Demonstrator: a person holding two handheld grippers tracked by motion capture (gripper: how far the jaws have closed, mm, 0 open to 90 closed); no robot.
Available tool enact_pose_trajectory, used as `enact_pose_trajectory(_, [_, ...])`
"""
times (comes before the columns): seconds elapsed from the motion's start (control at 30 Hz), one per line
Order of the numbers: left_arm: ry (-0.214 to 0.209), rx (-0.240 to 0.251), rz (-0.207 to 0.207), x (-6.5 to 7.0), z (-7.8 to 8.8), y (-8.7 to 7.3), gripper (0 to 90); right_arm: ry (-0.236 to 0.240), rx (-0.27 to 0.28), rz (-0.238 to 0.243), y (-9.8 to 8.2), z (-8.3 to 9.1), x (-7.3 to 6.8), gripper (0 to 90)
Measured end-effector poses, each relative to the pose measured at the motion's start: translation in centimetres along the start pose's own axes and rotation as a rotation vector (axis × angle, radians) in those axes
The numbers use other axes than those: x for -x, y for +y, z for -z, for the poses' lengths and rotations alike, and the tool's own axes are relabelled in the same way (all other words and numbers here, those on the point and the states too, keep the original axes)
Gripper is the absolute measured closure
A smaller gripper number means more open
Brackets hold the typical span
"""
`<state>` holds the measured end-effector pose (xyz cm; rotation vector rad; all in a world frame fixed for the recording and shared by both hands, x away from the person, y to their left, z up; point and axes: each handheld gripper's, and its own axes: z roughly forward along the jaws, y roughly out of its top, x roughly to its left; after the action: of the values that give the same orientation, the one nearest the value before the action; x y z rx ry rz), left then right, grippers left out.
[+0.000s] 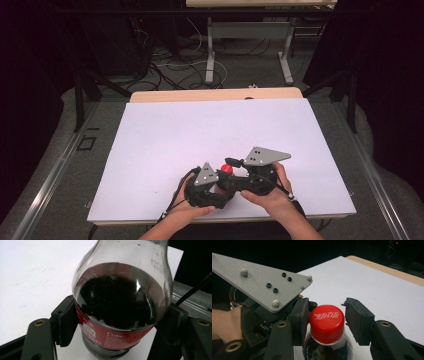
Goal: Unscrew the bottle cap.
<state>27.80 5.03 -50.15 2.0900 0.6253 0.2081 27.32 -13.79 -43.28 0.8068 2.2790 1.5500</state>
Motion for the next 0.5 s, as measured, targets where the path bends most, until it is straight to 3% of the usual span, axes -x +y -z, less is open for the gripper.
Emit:
enact_pose_trajectory(0.23, [-0.001,0.008,-0.001,0.36,-0.18,-0.05,28.3,-0.029,0.045,0.025,-0.32,-0.22,-0.64,59.9])
enact_pose_trajectory(0.5, [0.003,0.002,0.004,0.28,-0.12,-0.03,28.4,-0.039,0.069,0.057,-0.64,-0.38,-0.77,60.7])
